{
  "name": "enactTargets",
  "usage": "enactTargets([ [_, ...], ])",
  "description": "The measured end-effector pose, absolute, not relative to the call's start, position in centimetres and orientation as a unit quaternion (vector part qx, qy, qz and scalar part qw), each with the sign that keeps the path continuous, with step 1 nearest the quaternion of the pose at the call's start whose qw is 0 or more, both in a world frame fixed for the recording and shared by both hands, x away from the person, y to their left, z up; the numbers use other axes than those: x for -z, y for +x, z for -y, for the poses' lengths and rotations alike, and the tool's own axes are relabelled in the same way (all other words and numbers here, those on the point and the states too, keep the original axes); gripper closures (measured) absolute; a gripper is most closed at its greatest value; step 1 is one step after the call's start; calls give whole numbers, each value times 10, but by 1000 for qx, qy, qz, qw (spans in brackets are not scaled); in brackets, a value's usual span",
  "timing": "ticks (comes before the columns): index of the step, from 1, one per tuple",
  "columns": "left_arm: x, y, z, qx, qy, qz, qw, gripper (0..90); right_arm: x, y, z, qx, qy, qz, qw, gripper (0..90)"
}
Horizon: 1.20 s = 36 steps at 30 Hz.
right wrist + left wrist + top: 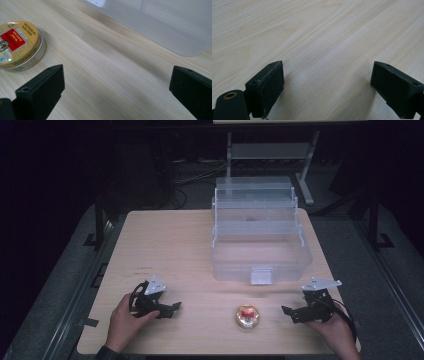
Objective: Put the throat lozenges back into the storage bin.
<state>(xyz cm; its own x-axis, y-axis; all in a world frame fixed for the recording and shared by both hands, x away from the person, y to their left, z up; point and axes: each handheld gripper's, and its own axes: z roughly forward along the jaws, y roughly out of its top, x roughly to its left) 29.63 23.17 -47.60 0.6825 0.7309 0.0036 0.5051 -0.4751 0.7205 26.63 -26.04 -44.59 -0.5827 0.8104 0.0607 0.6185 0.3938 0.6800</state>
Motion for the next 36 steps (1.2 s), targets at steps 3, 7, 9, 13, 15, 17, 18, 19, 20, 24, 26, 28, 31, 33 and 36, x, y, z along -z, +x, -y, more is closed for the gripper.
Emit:
enactTargets([
  [3, 476, 296, -232, -158, 845, -366, 358, 108, 444, 267, 258, -338, 430, -825, 140, 0],
  [7, 476, 296, -232, -158, 845, -365, 358, 108, 442, 268, 254, -336, 421, -831, 139, 0],
  [9, 476, 296, -232, -158, 845, -365, 358, 108, 442, 268, 253, -336, 417, -833, 139, 0],
  [13, 476, 296, -232, -158, 846, -364, 356, 108, 440, 269, 247, -335, 411, -838, 133, 0],
  [15, 476, 296, -232, -158, 847, -364, 355, 108, 440, 269, 245, -335, 408, -839, 132, 0],
  [17, 476, 296, -232, -158, 847, -363, 355, 108, 439, 269, 243, -336, 404, -841, 131, 0],
  [18, 476, 296, -232, -158, 847, -363, 355, 108, 437, 269, 240, -335, 399, -844, 129, 0],
  [19, 476, 296, -232, -158, 847, -364, 355, 108, 437, 269, 239, -335, 399, -844, 127, 0],
  [20, 476, 296, -232, -158, 847, -364, 355, 108, 437, 269, 238, -336, 397, -845, 128, 0],
  [24, 476, 296, -232, -158, 847, -364, 355, 108, 436, 270, 234, -333, 392, -849, 122, 0],
  [26, 476, 296, -232, -157, 846, -365, 356, 108, 435, 270, 230, -334, 387, -851, 120, 0],
  [28, 476, 296, -232, -158, 847, -364, 355, 108, 434, 271, 228, -335, 382, -853, 120, 0],
  [31, 476, 296, -232, -158, 847, -364, 355, 108, 433, 271, 226, -333, 378, -855, 120, 0],
  [33, 476, 296, -232, -158, 846, -364, 356, 108, 432, 271, 222, -334, 372, -858, 118, 0],
  [36, 476, 296, -232, -157, 846, -364, 356, 108, 432, 272, 219, -332, 368, -861, 115, 0],
])
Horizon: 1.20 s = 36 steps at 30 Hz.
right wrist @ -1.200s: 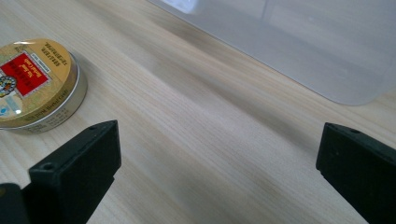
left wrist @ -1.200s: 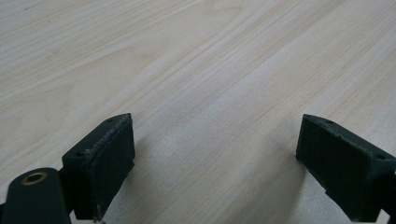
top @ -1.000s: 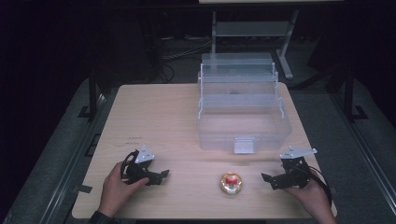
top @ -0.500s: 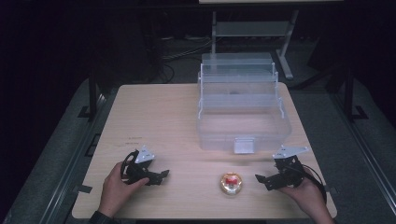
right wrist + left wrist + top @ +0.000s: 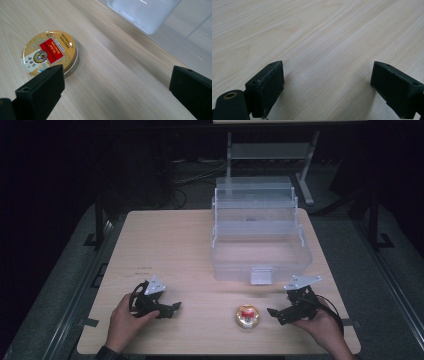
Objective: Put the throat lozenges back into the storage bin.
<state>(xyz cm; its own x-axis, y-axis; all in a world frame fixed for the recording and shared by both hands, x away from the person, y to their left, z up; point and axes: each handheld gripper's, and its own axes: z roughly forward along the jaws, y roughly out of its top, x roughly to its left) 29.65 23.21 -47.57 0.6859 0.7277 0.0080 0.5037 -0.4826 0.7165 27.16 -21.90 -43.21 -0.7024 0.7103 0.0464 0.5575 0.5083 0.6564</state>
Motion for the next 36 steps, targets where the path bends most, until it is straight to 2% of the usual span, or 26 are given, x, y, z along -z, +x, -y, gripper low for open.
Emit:
enactTargets([
  [36, 476, 296, -232, -157, 845, -365, 357, 108, 426, 276, 184, -333, 318, -884, 89, 0],
])
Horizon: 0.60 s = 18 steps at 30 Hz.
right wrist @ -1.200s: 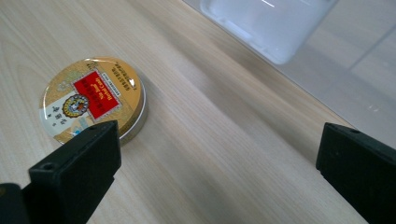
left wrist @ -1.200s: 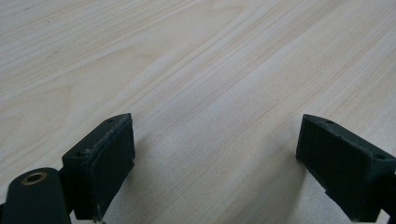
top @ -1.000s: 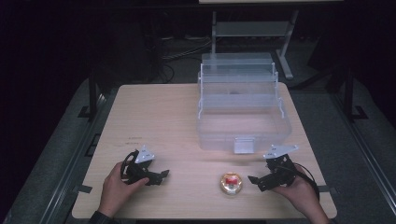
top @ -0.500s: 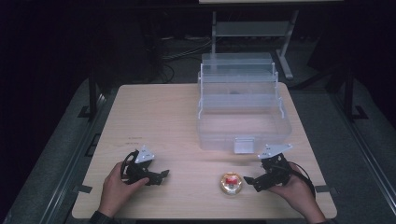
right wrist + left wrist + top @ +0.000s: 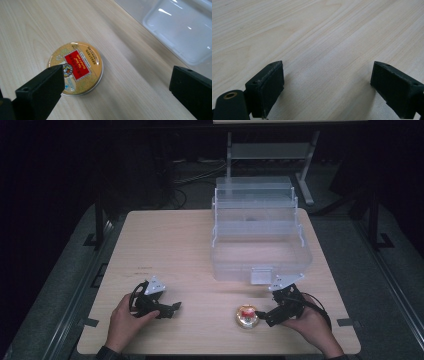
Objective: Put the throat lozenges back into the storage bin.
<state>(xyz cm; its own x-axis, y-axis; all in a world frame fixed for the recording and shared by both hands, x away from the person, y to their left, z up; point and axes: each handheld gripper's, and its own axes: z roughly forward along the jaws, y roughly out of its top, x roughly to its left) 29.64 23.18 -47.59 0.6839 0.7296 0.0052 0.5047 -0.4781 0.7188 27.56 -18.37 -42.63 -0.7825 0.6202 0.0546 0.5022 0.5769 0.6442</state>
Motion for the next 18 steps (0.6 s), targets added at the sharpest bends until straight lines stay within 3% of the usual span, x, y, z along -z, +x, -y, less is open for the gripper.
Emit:
enactTargets([
  [18, 476, 296, -232, -157, 844, -366, 359, 108, 427, 275, 159, -322, 286, -900, 63, 0],
])
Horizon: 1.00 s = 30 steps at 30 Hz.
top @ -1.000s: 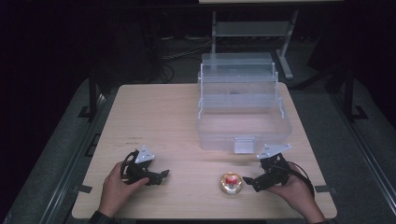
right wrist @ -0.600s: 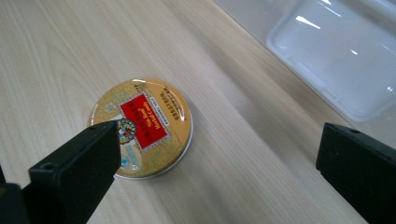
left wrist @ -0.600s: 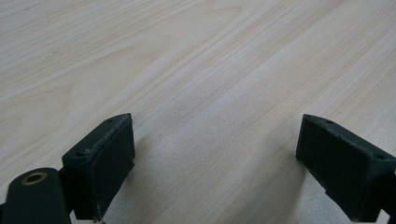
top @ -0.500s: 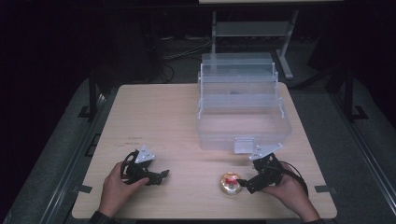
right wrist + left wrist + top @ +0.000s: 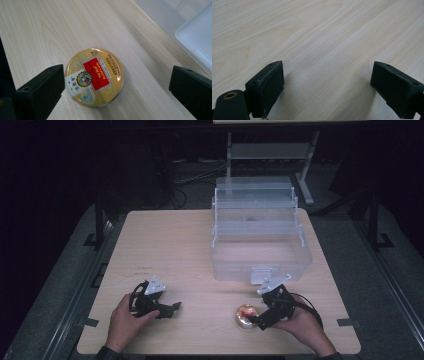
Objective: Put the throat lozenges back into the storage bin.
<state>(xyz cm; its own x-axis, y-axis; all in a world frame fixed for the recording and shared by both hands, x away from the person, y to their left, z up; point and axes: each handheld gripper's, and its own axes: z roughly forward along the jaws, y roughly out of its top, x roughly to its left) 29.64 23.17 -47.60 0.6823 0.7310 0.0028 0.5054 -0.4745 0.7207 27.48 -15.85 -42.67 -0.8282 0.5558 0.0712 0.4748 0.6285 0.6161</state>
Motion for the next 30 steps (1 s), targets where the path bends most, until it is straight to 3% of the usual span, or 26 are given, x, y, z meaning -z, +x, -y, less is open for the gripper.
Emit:
enactTargets([
  [30, 476, 296, -232, -157, 844, -366, 358, 108, 445, 273, 132, -284, 253, -924, 40, 11],
])
